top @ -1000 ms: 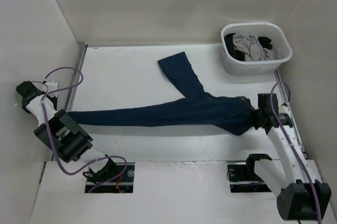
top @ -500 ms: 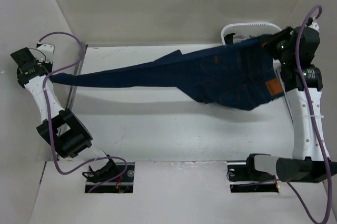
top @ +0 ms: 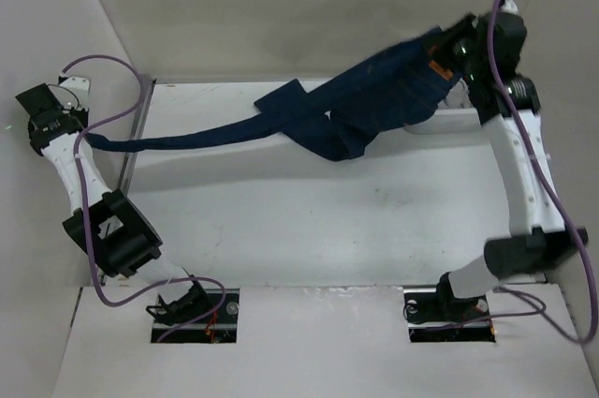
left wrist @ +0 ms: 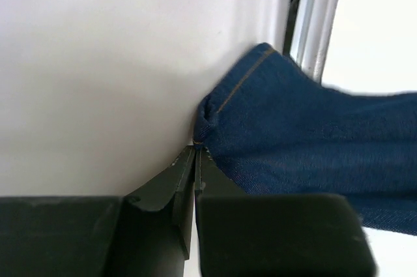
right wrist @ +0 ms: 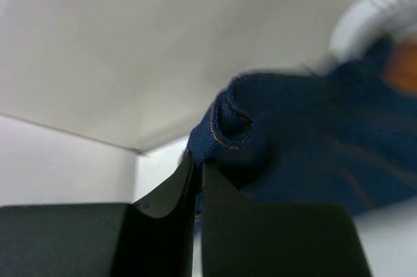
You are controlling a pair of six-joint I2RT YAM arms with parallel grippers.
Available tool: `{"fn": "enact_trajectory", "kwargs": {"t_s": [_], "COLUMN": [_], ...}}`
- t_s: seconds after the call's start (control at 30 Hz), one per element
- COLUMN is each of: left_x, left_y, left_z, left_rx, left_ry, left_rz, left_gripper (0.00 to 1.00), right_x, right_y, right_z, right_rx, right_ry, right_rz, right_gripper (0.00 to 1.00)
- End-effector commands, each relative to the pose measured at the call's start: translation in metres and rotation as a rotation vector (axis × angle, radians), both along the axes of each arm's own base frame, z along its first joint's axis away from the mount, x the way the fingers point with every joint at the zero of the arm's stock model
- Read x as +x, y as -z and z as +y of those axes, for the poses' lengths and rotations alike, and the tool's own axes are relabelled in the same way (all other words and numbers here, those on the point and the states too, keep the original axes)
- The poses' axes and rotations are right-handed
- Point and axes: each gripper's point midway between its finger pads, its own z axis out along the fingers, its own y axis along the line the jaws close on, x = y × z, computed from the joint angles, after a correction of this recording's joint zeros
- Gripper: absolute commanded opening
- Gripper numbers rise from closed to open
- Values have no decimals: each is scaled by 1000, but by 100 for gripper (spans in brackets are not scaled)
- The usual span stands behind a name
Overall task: Fold and stack the trousers
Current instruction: Flatten the trousers out
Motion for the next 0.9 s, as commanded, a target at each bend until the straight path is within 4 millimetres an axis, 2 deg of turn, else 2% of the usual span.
{"fn": "enact_trajectory", "kwargs": {"t_s": [0.0, 0.13, 0.2, 0.3, 0.4, 0.47, 0.57, 0.7, 0.87], "left_x": [-20, -55, -76, -110, -136, -148, -160, -174, -184], "left_y": [-12, 41, 69, 111, 146, 159, 170, 177, 168], "left_z": [13, -5, -17, -27, -37, -43, -50, -55, -39], "left_rx": [48, 7, -17, -26, -28, -24, -20, -16, 46], "left_ry": [-38, -23, -9, 7, 31, 46, 66, 82, 52], "left_rz": [-35, 78, 147, 263, 375, 419, 469, 532, 569], "left_gripper": [1, 1, 1, 1, 1, 1, 1, 1, 1], "right_x": [-88, -162, -201, -246, -279, -295, -310, -314, -329], "right_y": [0, 150, 210, 284, 337, 355, 362, 353, 327], "right_z": [-58, -93, -106, -117, -120, -127, -144, -153, -168], "right_rx": [19, 90, 154, 248, 368, 422, 406, 322, 299], "right_ry": [165, 302, 388, 511, 644, 742, 863, 878, 977], "right_rz": [-38, 225, 342, 495, 612, 644, 662, 691, 642], "right_gripper": [0, 0, 0, 0, 0, 0, 0, 0, 0]}}
